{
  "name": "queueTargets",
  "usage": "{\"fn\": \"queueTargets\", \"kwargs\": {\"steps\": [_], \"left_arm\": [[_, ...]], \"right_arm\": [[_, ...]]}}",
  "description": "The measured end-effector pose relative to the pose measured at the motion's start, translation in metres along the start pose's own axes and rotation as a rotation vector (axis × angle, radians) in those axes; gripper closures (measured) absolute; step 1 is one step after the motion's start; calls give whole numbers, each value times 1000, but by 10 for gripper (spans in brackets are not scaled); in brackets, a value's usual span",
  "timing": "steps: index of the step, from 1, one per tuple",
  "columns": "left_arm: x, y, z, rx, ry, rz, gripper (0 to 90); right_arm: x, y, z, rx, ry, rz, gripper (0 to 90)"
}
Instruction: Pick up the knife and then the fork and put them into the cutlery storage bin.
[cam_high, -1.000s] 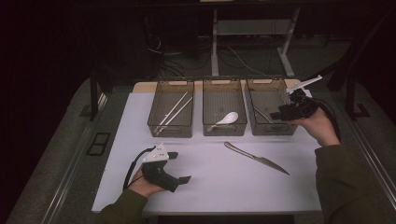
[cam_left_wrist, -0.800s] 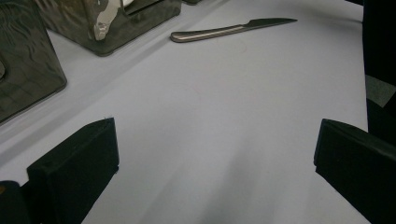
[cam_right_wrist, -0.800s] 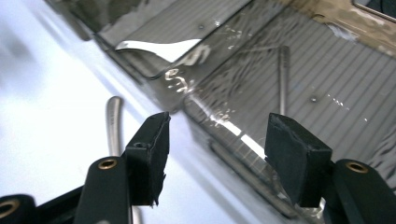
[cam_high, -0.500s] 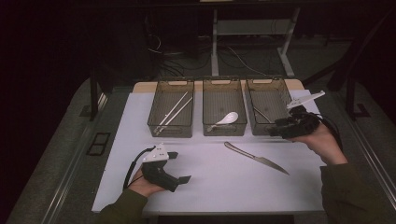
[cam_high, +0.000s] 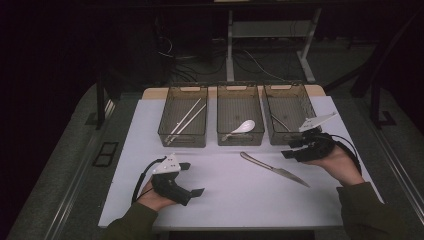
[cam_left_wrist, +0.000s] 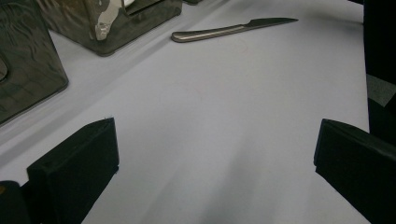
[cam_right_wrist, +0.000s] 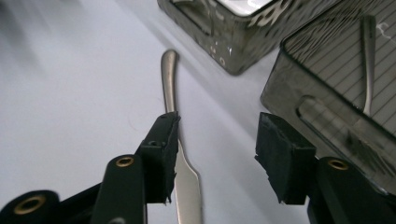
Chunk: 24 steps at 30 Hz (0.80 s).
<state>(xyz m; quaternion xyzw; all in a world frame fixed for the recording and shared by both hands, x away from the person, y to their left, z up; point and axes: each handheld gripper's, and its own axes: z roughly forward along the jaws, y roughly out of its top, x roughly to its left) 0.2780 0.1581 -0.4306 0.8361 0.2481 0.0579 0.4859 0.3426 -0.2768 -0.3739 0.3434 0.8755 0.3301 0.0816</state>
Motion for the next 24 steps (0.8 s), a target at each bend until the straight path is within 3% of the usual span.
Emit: {"fn": "queueTargets", "kwargs": {"steps": [5,13,24], "left_arm": [[0,0,0,2,-1,1,0],[0,0,0,3,-1,2,0],[0,0,1,5,-6,7,0]], "right_arm": [[10,3,14,83,21,-49,477],[23,16,34,171,29,-133,576],[31,32,58,288,50,-197,671]]}}
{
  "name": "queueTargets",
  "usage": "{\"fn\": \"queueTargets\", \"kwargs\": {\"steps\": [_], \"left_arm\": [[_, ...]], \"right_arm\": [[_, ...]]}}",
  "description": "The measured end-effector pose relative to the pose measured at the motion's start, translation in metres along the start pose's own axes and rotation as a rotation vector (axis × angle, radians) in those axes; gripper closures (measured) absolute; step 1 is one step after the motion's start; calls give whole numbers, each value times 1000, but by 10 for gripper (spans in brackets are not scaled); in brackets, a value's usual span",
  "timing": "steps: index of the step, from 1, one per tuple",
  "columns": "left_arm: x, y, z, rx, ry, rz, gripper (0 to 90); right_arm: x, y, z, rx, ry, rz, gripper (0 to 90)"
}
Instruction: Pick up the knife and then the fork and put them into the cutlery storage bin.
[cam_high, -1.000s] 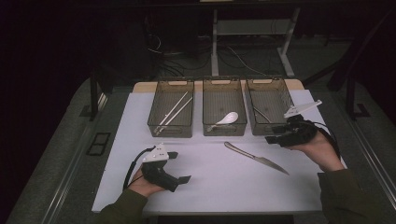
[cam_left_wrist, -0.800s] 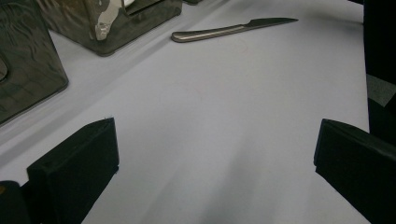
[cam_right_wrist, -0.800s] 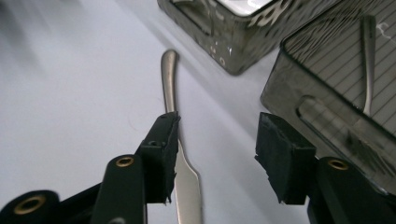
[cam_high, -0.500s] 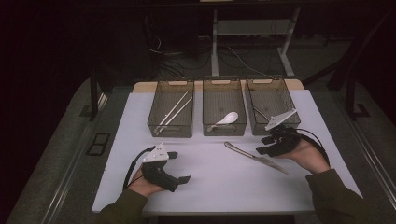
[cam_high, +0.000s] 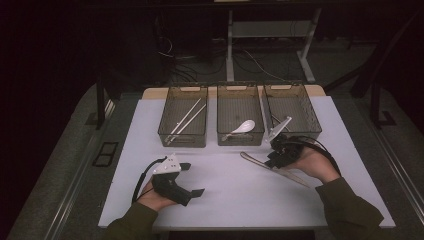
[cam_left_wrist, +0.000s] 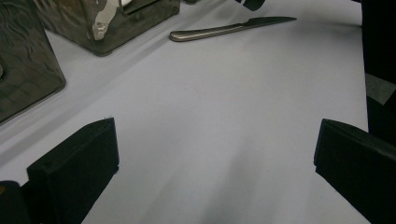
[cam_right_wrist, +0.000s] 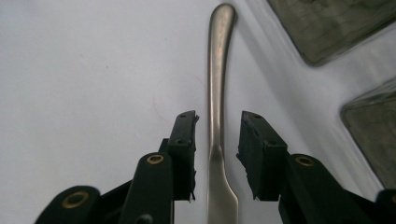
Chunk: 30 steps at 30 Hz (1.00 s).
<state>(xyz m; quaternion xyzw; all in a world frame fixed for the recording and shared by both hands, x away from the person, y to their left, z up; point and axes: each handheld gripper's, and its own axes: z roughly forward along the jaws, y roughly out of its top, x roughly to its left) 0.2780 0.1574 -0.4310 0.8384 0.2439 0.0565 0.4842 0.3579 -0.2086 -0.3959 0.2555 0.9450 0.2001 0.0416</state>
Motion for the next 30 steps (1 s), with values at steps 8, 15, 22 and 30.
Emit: {"fn": "queueTargets", "kwargs": {"steps": [8,15,22,30], "left_arm": [[0,0,0,1,-2,1,0],[0,0,0,-1,-2,0,0],[0,0,0,0,-3,0,0],[0,0,1,3,-4,2,0]], "right_arm": [[-1,5,15,79,-4,-20,728],[-1,10,24,131,-1,-39,755],[3,14,30,184,-18,-44,778],[0,15,33,206,1,-23,772]]}}
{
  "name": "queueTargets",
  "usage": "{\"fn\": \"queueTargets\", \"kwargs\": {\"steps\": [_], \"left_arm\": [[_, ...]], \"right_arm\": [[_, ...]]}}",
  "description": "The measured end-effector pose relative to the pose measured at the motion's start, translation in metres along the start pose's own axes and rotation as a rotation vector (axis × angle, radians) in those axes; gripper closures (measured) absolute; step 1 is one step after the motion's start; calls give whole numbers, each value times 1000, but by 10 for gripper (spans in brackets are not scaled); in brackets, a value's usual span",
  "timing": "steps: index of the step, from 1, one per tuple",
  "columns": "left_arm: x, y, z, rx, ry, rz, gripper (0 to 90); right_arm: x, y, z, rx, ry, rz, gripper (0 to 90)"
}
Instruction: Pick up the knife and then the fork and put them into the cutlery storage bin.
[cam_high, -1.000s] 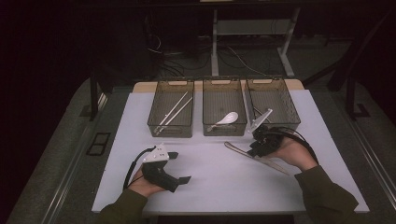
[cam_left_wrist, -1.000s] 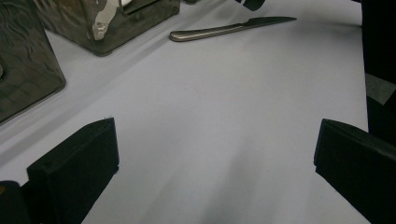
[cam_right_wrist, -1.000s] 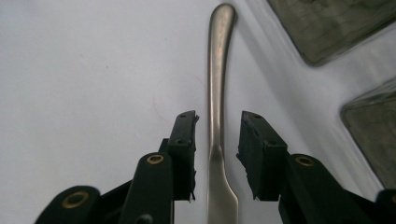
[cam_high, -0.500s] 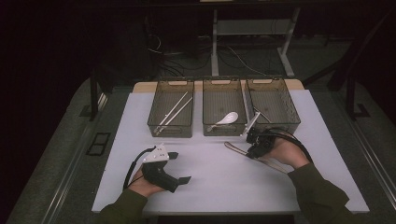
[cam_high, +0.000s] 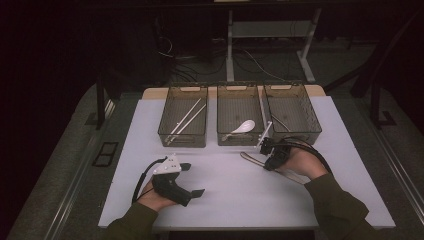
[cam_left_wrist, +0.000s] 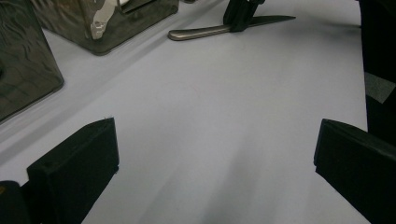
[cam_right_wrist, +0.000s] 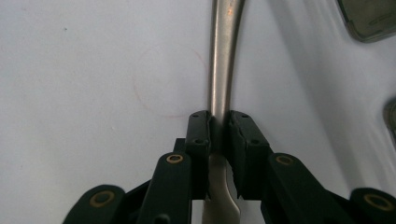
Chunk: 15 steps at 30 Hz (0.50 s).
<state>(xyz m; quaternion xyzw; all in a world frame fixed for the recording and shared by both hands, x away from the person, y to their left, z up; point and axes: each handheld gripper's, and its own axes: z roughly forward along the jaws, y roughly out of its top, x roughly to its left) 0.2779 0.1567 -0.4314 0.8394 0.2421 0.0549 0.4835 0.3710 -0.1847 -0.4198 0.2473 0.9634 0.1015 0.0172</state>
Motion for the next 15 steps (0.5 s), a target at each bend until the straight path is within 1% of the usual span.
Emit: {"fn": "queueTargets", "kwargs": {"steps": [1,5,8,11,12,15], "left_arm": [[0,0,0,1,0,1,0],[0,0,0,3,0,-1,0],[0,0,0,1,1,0,0],[0,0,0,1,3,-1,0],[0,0,0,1,2,0,0],[0,0,0,0,3,0,0]], "right_arm": [[-2,0,0,2,0,-1,768],[-5,0,1,0,30,7,744],[-4,1,1,12,21,2,752],[-3,2,1,19,8,3,787],[-3,3,1,23,1,7,788],[-2,3,1,26,-3,11,790]]}}
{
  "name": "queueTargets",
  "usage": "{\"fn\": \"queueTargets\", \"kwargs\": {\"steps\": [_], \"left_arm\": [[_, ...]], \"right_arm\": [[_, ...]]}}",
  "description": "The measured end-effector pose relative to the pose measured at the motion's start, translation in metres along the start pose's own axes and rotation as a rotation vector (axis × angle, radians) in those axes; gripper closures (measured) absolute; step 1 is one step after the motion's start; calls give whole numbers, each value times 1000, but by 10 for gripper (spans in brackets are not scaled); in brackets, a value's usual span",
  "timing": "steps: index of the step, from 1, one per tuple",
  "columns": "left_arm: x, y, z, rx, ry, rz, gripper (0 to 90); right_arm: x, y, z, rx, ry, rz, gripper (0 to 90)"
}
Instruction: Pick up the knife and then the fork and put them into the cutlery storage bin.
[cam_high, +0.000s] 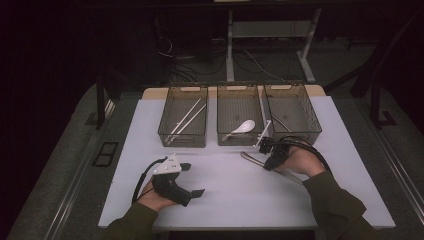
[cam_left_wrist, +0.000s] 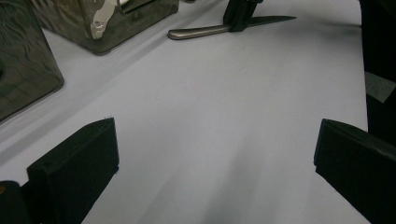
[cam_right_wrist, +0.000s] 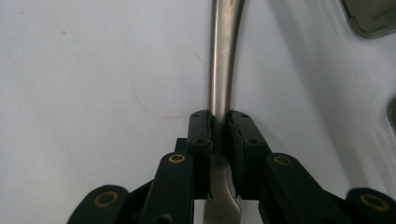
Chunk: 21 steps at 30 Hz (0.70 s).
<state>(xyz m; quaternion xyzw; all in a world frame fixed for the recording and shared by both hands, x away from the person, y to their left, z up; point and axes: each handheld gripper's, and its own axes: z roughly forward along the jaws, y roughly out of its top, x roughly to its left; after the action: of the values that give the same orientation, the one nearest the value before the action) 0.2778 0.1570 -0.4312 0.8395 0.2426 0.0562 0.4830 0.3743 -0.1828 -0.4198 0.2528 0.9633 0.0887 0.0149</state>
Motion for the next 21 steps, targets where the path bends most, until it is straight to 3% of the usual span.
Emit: {"fn": "queueTargets", "kwargs": {"steps": [6,21], "left_arm": [[0,0,0,-2,-2,-2,0],[0,0,-1,-3,-1,-2,0]], "right_arm": [[-3,-2,-1,-13,20,29,793],[-2,-10,-12,-48,19,28,792]]}}
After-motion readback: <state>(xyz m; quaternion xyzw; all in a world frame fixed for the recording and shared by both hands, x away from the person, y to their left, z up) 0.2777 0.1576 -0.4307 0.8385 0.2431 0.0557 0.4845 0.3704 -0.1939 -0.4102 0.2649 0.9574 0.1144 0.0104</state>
